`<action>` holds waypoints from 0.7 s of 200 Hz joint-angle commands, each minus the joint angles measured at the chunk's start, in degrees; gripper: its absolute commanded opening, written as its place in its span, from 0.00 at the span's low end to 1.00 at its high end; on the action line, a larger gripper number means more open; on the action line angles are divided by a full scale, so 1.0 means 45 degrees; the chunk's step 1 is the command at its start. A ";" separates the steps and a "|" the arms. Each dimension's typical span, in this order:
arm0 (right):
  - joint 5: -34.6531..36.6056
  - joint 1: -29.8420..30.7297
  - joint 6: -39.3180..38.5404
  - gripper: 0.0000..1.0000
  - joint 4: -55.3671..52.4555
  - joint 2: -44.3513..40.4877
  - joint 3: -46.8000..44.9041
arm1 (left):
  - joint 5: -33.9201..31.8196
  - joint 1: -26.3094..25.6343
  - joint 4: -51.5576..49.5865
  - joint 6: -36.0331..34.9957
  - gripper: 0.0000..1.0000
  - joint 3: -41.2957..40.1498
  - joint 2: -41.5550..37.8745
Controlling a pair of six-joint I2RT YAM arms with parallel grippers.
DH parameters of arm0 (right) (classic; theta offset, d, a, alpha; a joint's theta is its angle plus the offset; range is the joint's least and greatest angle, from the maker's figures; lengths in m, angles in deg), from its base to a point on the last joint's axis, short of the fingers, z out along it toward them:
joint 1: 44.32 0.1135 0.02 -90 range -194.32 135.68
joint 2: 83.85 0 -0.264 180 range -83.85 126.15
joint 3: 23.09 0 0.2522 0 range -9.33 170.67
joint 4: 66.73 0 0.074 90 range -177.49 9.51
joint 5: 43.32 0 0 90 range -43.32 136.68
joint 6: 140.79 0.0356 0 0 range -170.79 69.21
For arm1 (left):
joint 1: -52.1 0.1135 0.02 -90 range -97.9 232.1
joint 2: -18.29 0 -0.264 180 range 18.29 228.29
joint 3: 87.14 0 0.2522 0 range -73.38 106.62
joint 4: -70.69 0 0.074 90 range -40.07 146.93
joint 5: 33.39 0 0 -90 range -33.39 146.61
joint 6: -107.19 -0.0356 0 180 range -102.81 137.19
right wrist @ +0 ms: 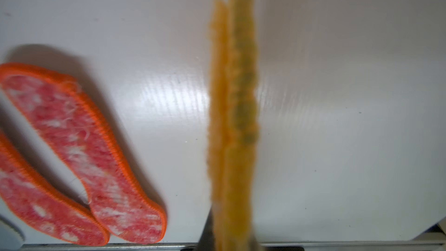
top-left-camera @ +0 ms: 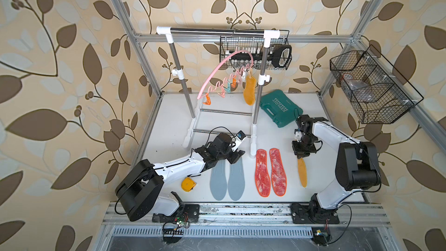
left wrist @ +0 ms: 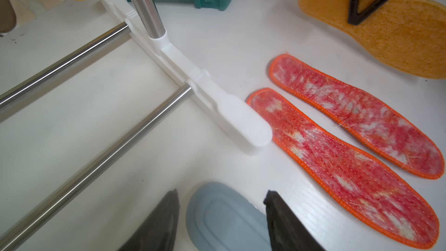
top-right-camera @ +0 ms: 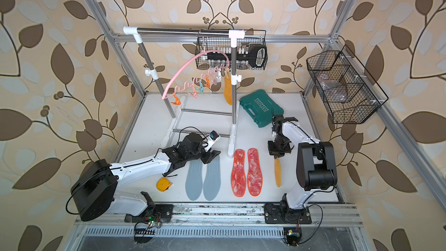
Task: Take the shoe insoles off the hanger
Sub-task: Place the insole at the center of the board.
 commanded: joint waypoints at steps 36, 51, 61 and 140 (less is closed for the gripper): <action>0.3996 -0.0387 0.1582 0.23 -0.0778 0.0225 0.0754 | 0.0578 -0.0121 0.0557 -0.0251 0.60 -0.0082 -0.0330; 0.4901 -0.0396 0.1820 0.31 -0.0768 0.0171 0.0871 | 0.0623 -0.0120 0.0557 -0.0284 0.59 -0.0101 -0.0387; 0.5352 -0.0387 0.1907 0.33 -0.0845 0.0299 0.0906 | 0.0569 -0.0111 0.0557 -0.0311 0.59 -0.0151 -0.0477; 0.6069 -0.0429 0.2162 0.40 -0.0973 0.0345 0.1230 | 0.0471 -0.0121 0.0557 -0.0409 0.59 -0.0264 -0.0779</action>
